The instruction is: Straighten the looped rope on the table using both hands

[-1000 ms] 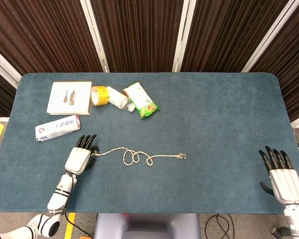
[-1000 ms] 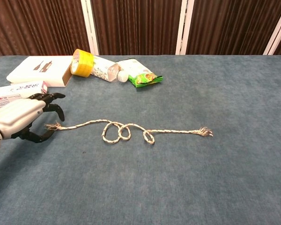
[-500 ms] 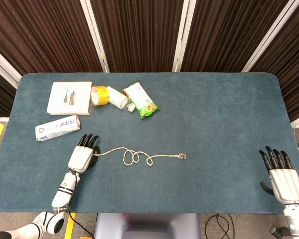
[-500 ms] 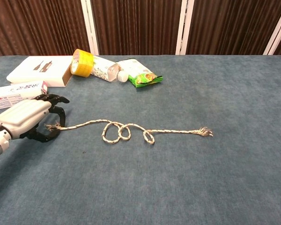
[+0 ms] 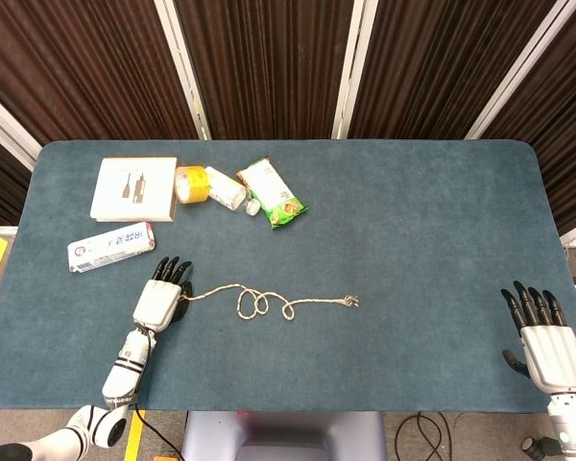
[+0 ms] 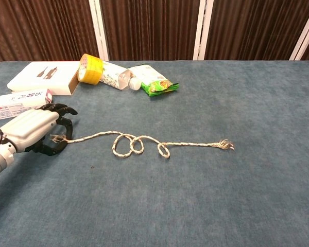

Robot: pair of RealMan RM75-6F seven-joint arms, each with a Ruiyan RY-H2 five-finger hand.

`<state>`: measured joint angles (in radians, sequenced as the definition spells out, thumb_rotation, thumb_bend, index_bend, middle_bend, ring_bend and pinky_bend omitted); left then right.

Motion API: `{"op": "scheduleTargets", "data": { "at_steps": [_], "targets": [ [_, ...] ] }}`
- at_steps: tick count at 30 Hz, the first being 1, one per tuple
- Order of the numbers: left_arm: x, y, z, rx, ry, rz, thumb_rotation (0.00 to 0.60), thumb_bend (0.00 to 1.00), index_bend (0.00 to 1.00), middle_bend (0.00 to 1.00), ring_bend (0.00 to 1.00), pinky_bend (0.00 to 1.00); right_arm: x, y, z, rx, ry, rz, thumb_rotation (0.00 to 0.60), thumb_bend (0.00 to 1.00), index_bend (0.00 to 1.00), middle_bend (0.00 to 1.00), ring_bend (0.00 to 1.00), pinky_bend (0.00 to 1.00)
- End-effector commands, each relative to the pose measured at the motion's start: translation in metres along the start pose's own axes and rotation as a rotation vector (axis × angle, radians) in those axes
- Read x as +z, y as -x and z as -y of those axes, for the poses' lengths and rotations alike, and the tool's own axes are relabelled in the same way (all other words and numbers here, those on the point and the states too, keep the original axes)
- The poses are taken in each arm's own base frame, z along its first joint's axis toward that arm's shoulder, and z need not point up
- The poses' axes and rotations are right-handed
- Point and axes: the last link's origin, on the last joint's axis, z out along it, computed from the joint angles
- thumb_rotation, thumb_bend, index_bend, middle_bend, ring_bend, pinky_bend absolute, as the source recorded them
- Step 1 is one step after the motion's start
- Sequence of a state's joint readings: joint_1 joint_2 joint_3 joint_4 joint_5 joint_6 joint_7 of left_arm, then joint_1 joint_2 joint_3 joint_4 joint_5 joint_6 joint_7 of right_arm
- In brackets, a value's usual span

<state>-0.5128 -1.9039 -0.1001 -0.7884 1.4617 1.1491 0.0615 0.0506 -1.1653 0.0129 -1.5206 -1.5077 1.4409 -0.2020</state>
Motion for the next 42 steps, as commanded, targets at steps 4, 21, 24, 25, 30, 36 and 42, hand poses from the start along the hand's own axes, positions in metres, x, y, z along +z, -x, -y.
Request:
{"op": "scheduleTargets", "data": {
  "at_steps": [4, 21, 24, 25, 30, 36, 42],
  "targets": [
    [0.000, -0.002, 0.002, 0.006, -0.002, -0.005, 0.600, 0.44, 0.59, 0.13, 0.00, 0.08, 0.000, 0.000, 0.000, -0.001, 0.000, 0.000, 0.600, 0.28, 0.00, 0.00, 0.00, 0.00],
    [-0.018, -0.020, 0.014, 0.044, 0.038, -0.065, 0.600, 0.44, 0.68, 0.14, 0.00, 0.08, 0.039, 0.004, 0.053, 0.028, -0.199, -0.019, 0.600, 0.28, 0.23, 0.00, 0.00, 0.00],
    [-0.023, -0.024, 0.015, 0.042, 0.046, -0.068, 0.600, 0.44, 0.68, 0.14, 0.00, 0.08, 0.057, 0.000, 0.078, 0.026, -0.255, -0.053, 0.600, 0.28, 0.37, 0.00, 0.00, 0.00],
    [-0.024, -0.025, 0.016, 0.041, 0.047, -0.069, 0.600, 0.44, 0.68, 0.14, 0.00, 0.08, 0.064, 0.000, 0.088, 0.028, -0.271, -0.052, 0.600, 0.28, 0.41, 0.00, 0.00, 0.00],
    [-0.029, -0.031, 0.021, 0.042, 0.039, -0.076, 0.600, 0.44, 0.68, 0.14, 0.00, 0.08, 0.090, 0.003, 0.129, 0.011, -0.331, -0.047, 0.600, 0.31, 0.50, 0.00, 0.00, 0.00],
    [-0.032, -0.036, 0.027, 0.036, 0.027, -0.077, 0.600, 0.44, 0.69, 0.14, 0.00, 0.08, 0.115, 0.013, 0.172, -0.012, -0.353, -0.011, 0.600, 0.34, 0.53, 0.00, 0.00, 0.00],
    [-0.033, -0.037, 0.029, 0.039, 0.024, -0.071, 0.600, 0.44, 0.69, 0.14, 0.00, 0.08, 0.132, 0.025, 0.208, -0.022, -0.367, 0.017, 0.600, 0.36, 0.56, 0.00, 0.00, 0.00]
  ]
}}
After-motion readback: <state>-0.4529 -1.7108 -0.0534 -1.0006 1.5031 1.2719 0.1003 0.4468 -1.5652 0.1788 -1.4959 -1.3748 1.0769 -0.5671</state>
